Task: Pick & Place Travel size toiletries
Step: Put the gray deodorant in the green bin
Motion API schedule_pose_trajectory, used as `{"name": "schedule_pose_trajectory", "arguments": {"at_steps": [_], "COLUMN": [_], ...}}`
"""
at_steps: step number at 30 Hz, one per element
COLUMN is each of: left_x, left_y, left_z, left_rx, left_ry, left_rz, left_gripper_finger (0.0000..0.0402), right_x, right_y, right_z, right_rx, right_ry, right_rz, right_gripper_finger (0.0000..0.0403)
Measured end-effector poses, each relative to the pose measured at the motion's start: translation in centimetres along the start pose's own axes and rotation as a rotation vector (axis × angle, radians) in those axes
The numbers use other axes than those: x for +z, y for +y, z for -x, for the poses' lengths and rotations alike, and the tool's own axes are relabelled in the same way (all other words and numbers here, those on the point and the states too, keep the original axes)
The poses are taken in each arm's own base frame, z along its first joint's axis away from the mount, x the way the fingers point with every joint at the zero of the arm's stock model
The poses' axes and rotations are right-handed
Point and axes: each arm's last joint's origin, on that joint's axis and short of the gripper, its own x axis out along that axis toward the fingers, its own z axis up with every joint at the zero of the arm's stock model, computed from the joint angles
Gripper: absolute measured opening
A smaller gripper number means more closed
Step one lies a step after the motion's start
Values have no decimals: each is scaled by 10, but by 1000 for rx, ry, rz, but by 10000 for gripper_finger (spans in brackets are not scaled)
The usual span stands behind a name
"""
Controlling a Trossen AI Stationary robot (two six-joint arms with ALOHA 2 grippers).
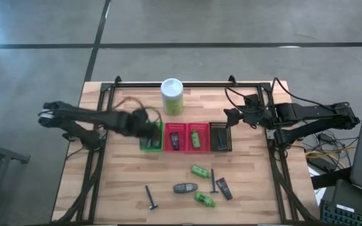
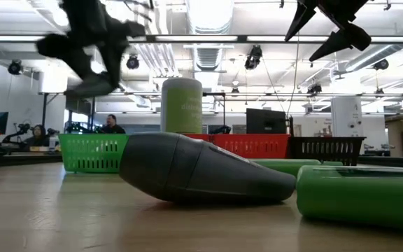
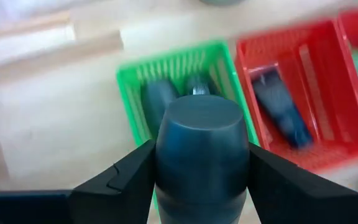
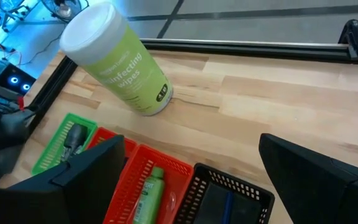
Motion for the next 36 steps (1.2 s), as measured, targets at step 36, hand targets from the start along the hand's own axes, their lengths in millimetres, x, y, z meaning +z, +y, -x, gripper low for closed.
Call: {"name": "schedule_pose_trajectory", "arguments": {"at_steps": [36], "left_x": [34], "left_y": [-4], "left_z": [-20], "left_rx": [-173], "left_ry": [48], "left_rz": [-34], "left_gripper_finger": [297], "right_x": [0], "right_y": [0], "right_z": [0], "right_rx": [-4], "right_ry": [0], "right_rz": [-15], "right_gripper_finger": [368]}}
